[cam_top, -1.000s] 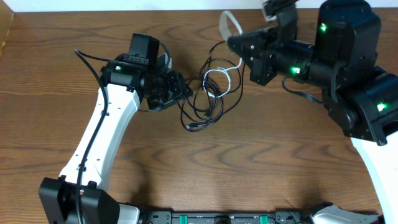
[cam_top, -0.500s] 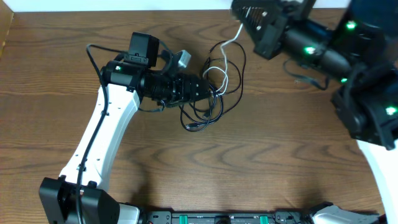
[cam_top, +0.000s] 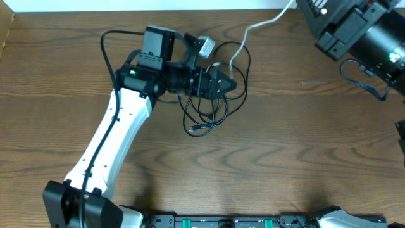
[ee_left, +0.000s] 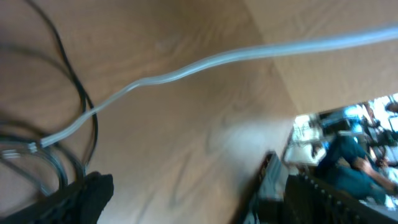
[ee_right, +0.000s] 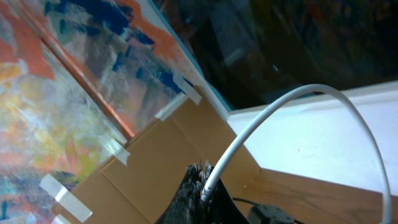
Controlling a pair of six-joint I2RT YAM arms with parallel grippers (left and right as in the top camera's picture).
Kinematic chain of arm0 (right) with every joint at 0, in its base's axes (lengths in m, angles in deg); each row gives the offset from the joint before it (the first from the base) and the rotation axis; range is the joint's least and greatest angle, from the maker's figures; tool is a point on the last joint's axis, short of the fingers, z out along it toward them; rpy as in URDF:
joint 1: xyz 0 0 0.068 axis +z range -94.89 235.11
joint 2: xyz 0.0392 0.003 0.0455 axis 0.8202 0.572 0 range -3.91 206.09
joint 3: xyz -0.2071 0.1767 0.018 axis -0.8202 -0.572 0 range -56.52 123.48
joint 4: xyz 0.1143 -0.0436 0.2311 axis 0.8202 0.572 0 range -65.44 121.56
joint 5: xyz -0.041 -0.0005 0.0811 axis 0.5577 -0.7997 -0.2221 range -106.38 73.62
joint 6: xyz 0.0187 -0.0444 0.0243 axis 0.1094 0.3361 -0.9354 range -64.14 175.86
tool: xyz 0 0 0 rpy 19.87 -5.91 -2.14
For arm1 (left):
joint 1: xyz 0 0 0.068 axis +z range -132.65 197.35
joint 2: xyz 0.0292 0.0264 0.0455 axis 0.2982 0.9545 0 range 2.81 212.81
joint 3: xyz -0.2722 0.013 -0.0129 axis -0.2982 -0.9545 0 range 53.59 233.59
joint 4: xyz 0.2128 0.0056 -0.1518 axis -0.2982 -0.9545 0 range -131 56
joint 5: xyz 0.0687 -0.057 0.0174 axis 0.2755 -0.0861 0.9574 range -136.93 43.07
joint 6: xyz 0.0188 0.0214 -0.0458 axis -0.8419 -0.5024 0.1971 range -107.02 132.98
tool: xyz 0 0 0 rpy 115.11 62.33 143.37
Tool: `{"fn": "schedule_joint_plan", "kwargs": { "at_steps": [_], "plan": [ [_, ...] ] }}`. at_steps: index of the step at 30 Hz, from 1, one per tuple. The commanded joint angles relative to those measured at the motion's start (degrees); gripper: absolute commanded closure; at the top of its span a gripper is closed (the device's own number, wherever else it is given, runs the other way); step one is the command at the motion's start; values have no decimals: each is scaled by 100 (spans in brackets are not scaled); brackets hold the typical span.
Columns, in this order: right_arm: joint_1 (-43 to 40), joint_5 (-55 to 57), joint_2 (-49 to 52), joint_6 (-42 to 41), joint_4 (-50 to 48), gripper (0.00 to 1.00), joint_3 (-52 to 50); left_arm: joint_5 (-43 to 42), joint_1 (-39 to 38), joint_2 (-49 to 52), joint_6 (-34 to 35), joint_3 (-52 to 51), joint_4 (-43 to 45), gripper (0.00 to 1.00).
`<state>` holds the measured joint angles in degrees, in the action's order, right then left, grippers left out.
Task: Untangle cables
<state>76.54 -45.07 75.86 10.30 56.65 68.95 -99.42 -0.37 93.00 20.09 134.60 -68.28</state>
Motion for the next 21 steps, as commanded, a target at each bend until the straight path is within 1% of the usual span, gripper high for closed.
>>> {"fn": "schedule_joint_plan", "kwargs": {
  "at_steps": [1,4,8,21],
  "plan": [
    [-79,-44,-7,-210,9,99,181,348,-79,-136,654,7,345,5],
    [-79,-63,-7,-262,9,99,221,354,-166,-136,835,7,767,5],
    [-79,-63,-7,-289,20,99,232,444,-214,-136,822,7,957,5],
    [-96,-61,-4,-195,470,98,229,2028,-210,-136,822,7,977,5]
  ]
}}
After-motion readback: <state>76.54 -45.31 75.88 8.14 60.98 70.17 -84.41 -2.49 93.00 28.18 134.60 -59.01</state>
